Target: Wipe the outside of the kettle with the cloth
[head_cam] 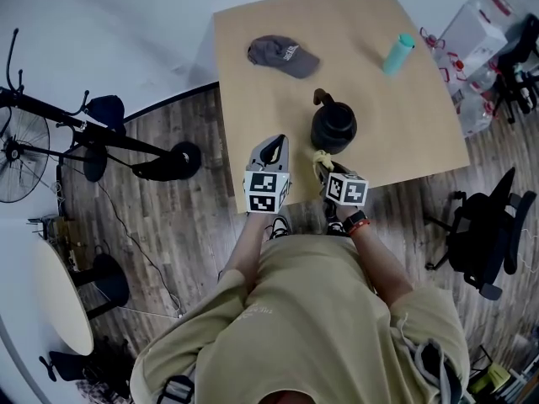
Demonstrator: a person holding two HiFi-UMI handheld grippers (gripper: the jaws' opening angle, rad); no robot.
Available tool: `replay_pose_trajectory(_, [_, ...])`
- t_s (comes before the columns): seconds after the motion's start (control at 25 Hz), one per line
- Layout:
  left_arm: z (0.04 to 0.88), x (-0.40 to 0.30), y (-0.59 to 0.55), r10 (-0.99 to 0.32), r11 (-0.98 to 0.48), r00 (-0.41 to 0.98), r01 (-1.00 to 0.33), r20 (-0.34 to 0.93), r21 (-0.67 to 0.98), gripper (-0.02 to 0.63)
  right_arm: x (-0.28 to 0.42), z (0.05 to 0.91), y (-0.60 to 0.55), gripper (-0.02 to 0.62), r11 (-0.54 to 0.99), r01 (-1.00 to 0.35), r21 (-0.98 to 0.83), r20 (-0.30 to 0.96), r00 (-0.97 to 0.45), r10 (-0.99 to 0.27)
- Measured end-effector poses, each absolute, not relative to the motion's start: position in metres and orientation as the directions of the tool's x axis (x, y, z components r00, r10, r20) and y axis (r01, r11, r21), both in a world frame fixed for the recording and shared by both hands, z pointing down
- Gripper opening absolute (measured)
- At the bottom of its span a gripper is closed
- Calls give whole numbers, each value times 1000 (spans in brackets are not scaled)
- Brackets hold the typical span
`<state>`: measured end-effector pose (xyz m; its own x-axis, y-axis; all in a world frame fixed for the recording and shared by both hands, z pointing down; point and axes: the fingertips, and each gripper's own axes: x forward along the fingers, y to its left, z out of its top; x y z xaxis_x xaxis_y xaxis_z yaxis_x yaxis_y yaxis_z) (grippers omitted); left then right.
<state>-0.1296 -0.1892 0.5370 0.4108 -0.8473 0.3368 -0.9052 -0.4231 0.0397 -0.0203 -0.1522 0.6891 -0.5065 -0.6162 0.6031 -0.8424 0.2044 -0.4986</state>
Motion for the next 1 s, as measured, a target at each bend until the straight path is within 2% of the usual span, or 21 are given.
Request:
replay_pose_trajectory(0.28, [533, -158, -197, -857, -407, 398, -912, 327, 43, 25, -65, 693, -185, 141, 160, -855, -494, 595, -466, -655])
replay_pose_trajectory(0.72, [528, -178, -198, -872, -379, 373, -924, 317, 46, 25, -67, 708, -211, 141, 33, -864, -503, 635, -395, -664])
replay_pose_trajectory(1.0, [531, -160, -198, -866, -391, 385, -919, 319, 48, 25, -59, 706, -205, 141, 38, -848, -529, 634, -424, -646])
